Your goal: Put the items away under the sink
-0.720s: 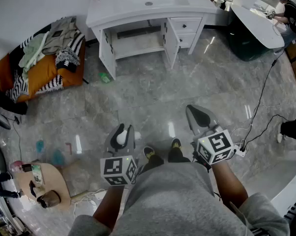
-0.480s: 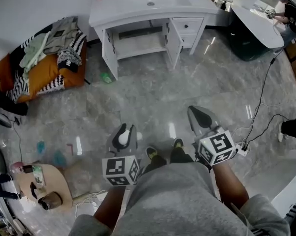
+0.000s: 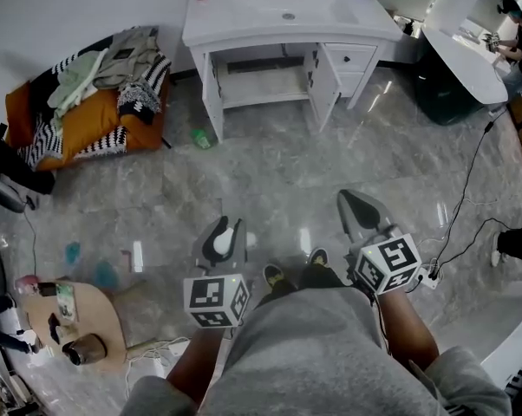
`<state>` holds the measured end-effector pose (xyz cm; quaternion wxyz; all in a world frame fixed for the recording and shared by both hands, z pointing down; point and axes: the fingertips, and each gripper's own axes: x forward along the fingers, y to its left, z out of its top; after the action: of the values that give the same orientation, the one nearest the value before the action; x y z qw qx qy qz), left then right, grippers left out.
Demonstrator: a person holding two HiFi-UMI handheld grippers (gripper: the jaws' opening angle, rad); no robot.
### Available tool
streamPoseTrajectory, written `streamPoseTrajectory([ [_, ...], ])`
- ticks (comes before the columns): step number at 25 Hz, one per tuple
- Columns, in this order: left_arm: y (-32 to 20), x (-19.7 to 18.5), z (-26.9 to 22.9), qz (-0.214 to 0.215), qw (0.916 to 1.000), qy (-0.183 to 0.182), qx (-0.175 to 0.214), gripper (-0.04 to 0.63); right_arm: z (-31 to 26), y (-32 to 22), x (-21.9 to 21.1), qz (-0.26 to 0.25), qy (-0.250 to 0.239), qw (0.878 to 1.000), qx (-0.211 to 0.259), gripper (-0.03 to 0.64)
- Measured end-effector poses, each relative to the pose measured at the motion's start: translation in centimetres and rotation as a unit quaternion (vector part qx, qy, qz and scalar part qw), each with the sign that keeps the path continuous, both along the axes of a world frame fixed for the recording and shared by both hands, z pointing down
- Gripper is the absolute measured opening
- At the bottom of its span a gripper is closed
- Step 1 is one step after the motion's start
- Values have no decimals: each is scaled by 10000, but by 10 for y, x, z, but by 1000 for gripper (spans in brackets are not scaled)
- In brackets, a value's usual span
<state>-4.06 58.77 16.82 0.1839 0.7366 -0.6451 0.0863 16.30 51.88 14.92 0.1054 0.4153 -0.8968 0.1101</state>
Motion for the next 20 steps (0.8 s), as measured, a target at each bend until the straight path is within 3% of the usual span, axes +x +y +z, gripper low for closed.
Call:
streamPoseTrajectory([
  [20,3,-17,1,-135,9996,171,183,117,-7,-6,-12,10,174,9996,210,-2],
])
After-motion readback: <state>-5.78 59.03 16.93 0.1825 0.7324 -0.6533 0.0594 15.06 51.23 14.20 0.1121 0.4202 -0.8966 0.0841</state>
